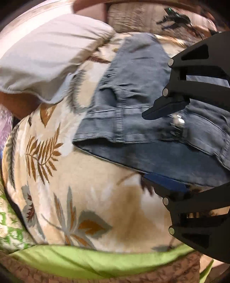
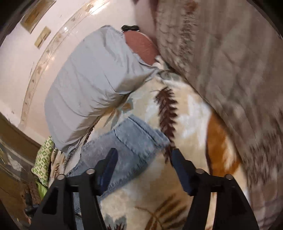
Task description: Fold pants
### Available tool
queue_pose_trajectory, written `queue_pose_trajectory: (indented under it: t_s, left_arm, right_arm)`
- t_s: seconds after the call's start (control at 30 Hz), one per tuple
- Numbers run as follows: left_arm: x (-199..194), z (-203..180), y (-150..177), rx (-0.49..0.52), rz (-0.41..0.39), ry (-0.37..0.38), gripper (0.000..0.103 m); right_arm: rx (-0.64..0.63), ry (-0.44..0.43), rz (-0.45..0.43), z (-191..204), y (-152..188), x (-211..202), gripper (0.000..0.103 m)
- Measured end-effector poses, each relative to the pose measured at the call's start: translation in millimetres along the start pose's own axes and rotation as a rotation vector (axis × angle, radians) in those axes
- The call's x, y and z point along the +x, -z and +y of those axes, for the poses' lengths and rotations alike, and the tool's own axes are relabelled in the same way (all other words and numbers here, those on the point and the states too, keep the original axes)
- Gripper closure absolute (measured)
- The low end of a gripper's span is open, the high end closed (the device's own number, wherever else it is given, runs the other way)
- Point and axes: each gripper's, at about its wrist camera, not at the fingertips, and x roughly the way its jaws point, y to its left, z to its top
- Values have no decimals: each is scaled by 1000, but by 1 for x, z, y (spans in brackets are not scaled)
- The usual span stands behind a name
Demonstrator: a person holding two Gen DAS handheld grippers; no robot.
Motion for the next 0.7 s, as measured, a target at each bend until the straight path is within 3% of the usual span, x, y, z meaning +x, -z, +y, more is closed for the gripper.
queue_pose_trajectory:
  t_s: [0.3,0.37,0.47,0.53,0.6,0.63,0.7]
  left_arm:
    - [57,-20,-24,29,91,-9,41]
    - [59,-23,-26,40,90,-12,41]
    - [52,-29,-25,71,81,12,41]
    - [52,-34,-27,89,52,-16,41]
    - [62,-34,-31,86,36,-71,41]
    - [68,-34,-32,79,38,-89,41]
    - [71,-43,-32,91,4,-138,41]
  right_arm:
    - [-38,60,102,29,-46,123,31]
    - [-41,19,183,31,-49,154,31]
    - [-229,28,220,65,-46,161,98]
    - [-330,12,104,88,-47,136,98]
    - [-366,89,-29,92,-54,118,98]
    - [-363,135,-38,86,-57,123,96]
    - [-328,276,83,63,-55,159,87]
